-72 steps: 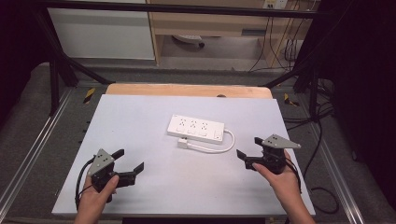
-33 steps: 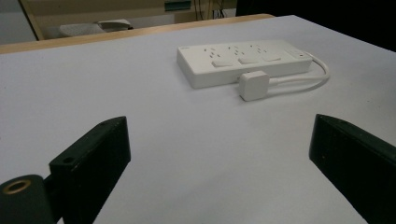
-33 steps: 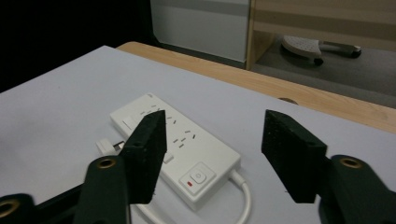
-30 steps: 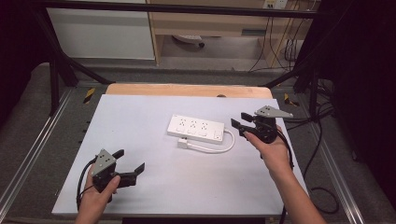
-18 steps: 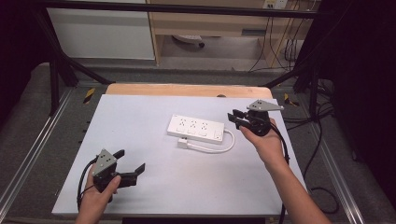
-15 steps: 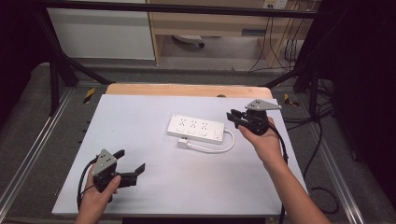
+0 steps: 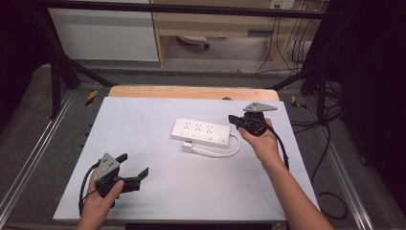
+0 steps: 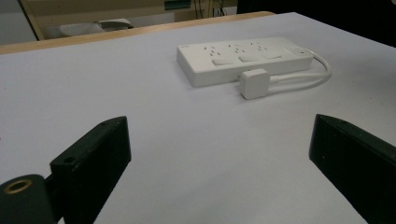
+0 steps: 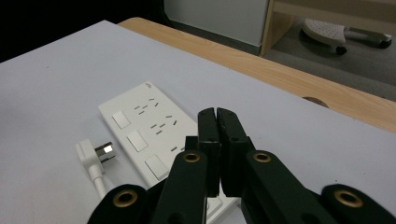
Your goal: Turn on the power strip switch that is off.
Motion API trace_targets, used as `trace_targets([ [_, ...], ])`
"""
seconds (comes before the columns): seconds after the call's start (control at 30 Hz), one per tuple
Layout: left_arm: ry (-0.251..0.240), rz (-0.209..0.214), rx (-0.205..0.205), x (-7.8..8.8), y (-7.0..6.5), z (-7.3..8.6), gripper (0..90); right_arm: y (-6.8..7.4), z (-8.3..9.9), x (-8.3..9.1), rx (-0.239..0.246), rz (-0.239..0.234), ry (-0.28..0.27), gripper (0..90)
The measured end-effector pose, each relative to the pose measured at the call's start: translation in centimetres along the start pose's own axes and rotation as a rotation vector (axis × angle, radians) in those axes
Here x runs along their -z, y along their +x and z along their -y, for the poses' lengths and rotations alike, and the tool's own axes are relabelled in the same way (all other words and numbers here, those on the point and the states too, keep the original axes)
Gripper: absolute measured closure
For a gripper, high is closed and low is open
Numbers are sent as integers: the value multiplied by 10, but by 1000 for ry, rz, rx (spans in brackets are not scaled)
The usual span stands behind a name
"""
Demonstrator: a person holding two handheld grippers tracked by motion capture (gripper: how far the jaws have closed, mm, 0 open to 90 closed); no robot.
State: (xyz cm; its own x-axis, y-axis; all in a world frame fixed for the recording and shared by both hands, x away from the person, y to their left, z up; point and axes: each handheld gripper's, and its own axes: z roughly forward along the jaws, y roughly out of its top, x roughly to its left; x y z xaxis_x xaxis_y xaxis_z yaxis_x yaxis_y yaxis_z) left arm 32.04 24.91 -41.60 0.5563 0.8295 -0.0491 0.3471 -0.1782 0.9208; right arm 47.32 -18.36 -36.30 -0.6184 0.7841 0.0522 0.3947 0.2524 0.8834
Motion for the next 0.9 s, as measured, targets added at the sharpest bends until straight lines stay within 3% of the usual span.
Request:
trace_targets([
  [0.5, 4, -6, -8, 0, 0, 0, 57, 1, 7, -24, -22, -8, 45, 900],
  [0.9, 2, -6, -12, 0, -1, -1, 57, 9, 18, -46, -20, -30, 127, 900],
])
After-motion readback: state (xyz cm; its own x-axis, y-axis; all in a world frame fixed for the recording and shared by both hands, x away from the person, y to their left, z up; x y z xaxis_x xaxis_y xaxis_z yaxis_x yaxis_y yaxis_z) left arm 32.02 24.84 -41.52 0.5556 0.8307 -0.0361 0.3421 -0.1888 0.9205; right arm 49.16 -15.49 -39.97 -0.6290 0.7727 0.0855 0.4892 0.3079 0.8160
